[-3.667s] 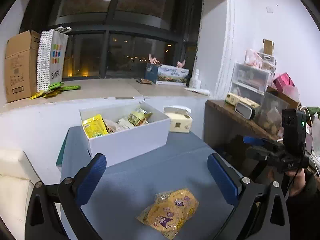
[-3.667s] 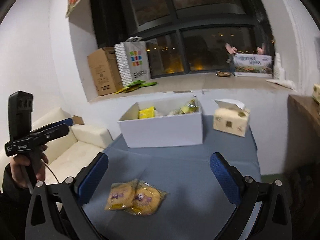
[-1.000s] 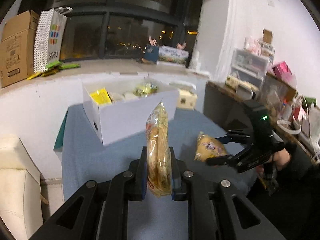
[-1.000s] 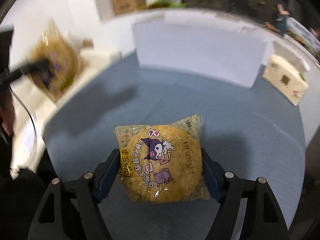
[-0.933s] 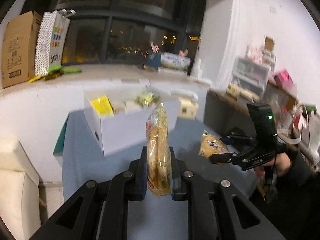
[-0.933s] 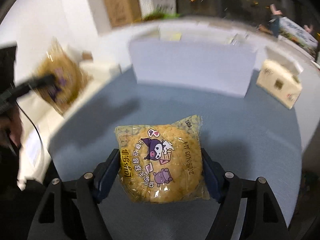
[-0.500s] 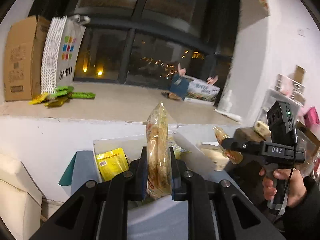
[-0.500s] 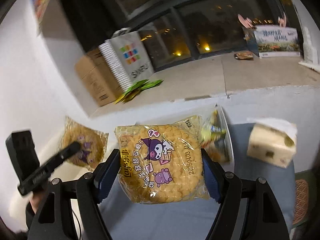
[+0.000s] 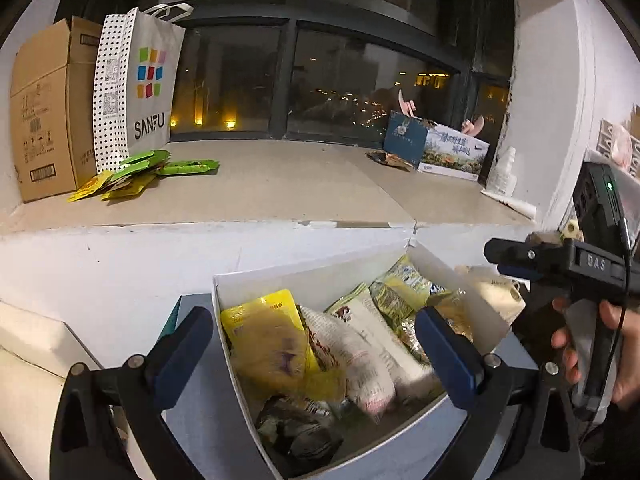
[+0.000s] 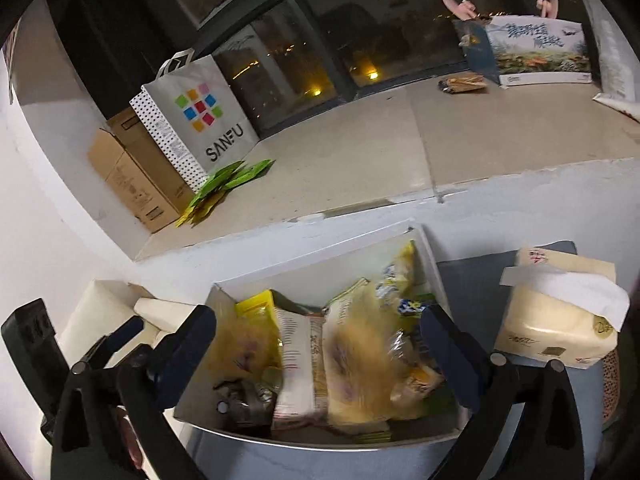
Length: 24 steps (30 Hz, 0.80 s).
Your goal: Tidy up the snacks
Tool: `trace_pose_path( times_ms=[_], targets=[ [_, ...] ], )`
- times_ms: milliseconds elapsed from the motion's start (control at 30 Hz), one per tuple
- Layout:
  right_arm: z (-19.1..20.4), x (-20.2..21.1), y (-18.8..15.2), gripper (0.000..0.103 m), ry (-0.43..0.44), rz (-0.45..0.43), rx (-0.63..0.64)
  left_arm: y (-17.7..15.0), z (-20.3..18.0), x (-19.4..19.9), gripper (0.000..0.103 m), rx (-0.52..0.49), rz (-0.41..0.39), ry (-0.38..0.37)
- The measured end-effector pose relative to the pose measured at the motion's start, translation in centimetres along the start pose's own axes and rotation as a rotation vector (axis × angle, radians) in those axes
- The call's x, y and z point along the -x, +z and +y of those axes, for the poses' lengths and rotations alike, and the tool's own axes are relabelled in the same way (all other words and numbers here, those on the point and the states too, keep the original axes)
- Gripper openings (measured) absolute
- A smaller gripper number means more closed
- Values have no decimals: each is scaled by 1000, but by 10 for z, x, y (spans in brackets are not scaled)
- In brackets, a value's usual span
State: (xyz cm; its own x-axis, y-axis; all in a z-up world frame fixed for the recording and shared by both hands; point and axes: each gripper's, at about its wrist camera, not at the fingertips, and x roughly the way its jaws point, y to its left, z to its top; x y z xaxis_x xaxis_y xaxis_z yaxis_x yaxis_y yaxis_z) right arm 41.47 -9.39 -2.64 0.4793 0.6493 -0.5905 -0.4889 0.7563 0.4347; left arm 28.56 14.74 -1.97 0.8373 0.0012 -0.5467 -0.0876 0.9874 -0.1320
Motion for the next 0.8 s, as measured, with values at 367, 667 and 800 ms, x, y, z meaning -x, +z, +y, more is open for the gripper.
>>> trace_pose_path(
  times_ms=[367,667,800],
  targets=[
    [41,33,-19,103,-212,-83,283,-8,-19,59,103,-13,-94,45],
    [87,110,-67,103,-216,-210,424,-35,-41,142,103,40,-171,7],
    [99,148,-100,103,-267,-287,459,-53,-56,175,103,8,-172,34]
  ],
)
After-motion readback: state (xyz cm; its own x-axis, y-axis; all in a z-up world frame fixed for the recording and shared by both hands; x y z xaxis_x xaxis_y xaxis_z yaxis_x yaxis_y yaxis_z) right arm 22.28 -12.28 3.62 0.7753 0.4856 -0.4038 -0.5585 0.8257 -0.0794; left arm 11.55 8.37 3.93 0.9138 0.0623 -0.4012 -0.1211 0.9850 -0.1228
